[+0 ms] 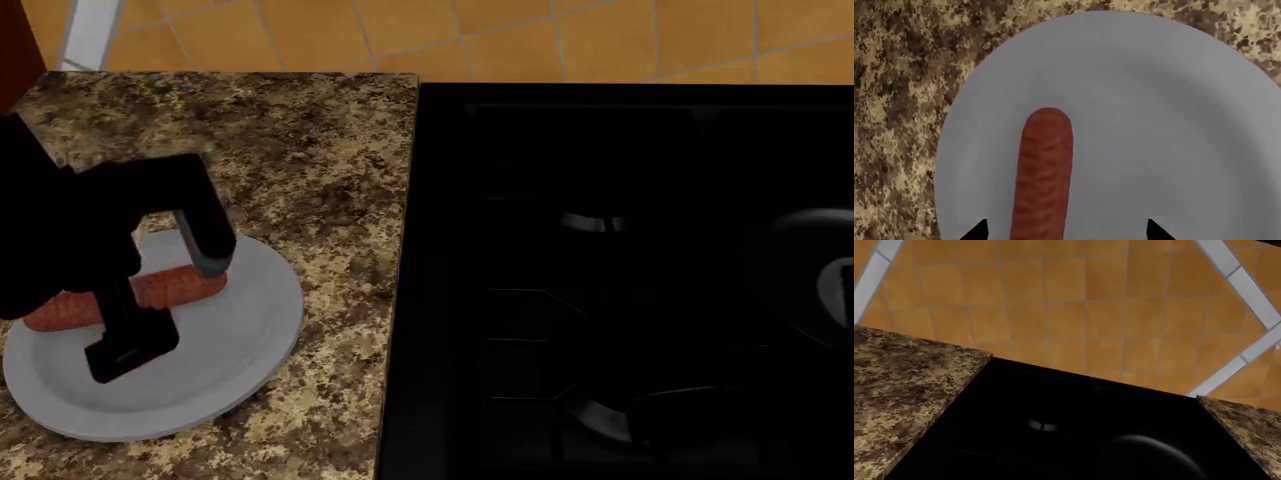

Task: Pick the sausage from the plate and place it in the pan.

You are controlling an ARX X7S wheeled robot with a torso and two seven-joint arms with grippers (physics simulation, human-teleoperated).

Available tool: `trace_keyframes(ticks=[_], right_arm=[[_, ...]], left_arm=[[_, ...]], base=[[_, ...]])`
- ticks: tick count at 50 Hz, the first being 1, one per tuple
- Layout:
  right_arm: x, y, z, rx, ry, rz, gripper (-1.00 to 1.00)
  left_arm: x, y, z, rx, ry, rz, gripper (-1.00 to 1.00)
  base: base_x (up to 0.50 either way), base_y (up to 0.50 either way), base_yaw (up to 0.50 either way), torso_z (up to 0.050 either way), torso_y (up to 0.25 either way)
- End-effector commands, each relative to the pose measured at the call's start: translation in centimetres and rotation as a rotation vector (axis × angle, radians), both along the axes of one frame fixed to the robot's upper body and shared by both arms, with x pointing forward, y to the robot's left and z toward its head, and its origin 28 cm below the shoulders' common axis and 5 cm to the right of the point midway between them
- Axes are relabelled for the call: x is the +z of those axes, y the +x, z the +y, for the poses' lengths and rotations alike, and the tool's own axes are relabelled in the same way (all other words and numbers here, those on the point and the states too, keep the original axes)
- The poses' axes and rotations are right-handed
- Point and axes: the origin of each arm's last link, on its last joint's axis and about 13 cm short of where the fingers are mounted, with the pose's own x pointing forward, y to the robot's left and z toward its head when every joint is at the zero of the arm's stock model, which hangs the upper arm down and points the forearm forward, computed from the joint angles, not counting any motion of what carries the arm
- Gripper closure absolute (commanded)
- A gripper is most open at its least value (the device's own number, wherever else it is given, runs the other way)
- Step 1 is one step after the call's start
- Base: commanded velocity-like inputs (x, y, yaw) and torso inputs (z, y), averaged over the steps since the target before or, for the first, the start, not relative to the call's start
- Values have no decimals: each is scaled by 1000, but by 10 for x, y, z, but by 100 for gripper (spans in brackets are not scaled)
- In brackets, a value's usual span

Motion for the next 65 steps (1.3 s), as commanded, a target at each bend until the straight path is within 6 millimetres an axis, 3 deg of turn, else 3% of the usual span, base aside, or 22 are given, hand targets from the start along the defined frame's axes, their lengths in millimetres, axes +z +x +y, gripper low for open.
trace_keyframes(ticks=[1, 18, 55, 56, 65], right_arm=[[-5, 5, -1, -2, 19, 4, -100], [-15, 17, -2, -2, 28, 26, -100], [-27, 20, -5, -36, 44, 63, -100], [-27, 20, -5, -36, 44, 61, -100], [-26, 17, -6, -43, 45, 57, -100]], left_arm=[[0, 1, -6, -18, 37, 5, -100], [-2, -1, -3, 10, 55, 12, -100], [0, -4, -4, 66, 113, 65, -100], [0, -4, -4, 66, 113, 65, 100], [0, -4, -4, 66, 113, 65, 100]], base=[[0, 0, 0, 0, 0], [0, 0, 0, 0, 0], [0, 0, 0, 0, 0], [0, 0, 0, 0, 0], [-1, 0, 1, 0, 0]])
